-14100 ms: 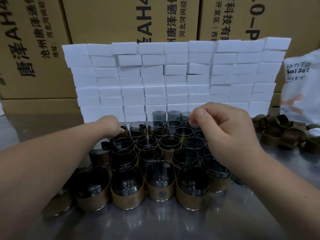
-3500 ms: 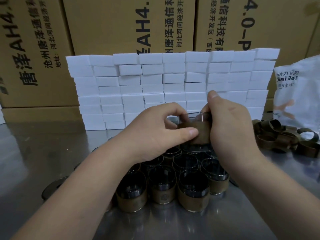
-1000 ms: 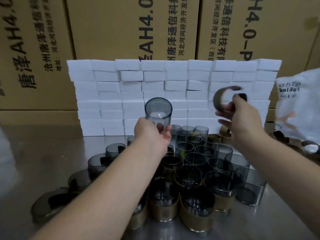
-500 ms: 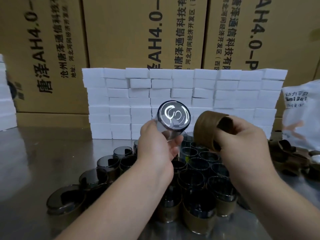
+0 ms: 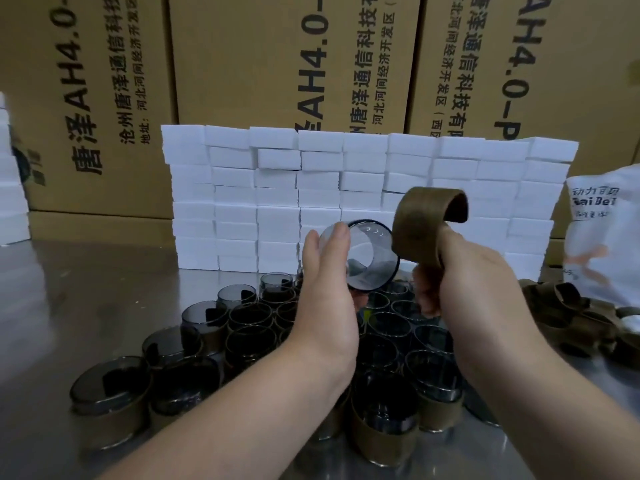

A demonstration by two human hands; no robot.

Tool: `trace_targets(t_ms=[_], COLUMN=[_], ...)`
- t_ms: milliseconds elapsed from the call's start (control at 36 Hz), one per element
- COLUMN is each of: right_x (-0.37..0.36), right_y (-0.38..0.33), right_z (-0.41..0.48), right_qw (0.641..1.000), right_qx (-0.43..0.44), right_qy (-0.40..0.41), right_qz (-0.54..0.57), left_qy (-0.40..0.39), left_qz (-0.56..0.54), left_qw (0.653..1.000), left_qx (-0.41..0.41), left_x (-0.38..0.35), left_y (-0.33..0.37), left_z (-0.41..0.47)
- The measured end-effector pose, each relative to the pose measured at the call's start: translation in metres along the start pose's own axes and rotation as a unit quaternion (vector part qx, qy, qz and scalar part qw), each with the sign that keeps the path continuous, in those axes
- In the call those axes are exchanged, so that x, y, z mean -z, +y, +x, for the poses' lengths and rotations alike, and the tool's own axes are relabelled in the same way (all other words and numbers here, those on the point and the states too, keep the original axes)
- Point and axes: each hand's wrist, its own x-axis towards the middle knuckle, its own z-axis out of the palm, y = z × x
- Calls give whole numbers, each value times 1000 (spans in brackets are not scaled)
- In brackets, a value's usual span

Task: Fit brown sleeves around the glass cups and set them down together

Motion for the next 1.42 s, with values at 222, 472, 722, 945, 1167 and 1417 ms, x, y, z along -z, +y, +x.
trace_targets(t_ms=[222,472,722,945,1167,1417], right_x=[-3,-6,-10,-8,-17,-21], right_y=[4,4,6,-7,-9,-3], right_z=[-3,-7,-8,1,-3,-8], right_qw=[996,988,977,954,938,932], right_qx=[66,7,-72,-174,-249,-228], right_qy=[-40,-136,-180,-241,-213,-180], right_qz=[52,76,87,29,110,219], left_qy=[20,7,14,14,-1,-69], left_qz=[23,137,186,138,152,219], left_qw=[999,985,968,977,973,942], left_qx=[-25,-106,-167,-163,-176,-245], left_x=[1,3,5,4,5,8], left_y=[5,8,6,9,11,8], left_z=[2,3,5,5,-1,-4])
